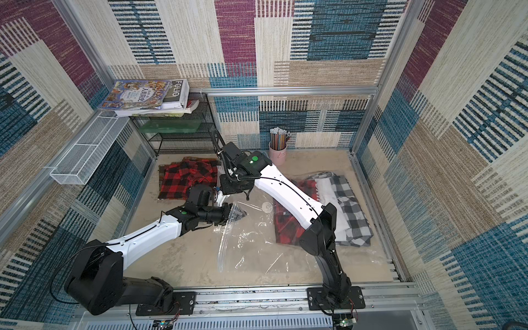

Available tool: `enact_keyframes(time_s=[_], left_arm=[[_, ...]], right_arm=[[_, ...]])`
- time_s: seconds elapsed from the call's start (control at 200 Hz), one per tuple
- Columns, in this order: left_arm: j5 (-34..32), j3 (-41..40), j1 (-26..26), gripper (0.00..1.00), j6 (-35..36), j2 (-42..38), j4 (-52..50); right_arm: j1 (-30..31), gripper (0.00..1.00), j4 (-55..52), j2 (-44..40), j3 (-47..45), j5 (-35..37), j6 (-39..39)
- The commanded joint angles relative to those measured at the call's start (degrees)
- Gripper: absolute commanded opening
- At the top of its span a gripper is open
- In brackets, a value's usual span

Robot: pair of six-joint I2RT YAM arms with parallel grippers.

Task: Take the shirt out of the vacuum bag
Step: Take out the shirt from the vacuum bag.

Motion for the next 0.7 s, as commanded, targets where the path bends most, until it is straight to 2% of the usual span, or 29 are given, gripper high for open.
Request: enact_keyframes(time_s=[0.0,0.24,0.466,0.691], left_arm=[[-0.17,-0.99,-0.35,0.6,-1.03,0.86,4.67],[0.69,-4.57,-1.51,0.71,-3.96,4.26,13.13],[2.22,-3.76,-4.11,0.76,-5.75,9.93,18.91],[2.01,-1.02,-6.07,0.78,-6.21,14.61,20.08]], right_arm=[[0.32,0.0,2.16,-0.99,0.38,-1.27,0.82],[0.76,0.0,3.29,-1.66,1.63,-2.67,1.03],[1.44,0.0,4.31,-1.5,3.12,-4.8,1.19],[2.57,0.0,5.46,-2.09,2.93,-6.59,1.7]])
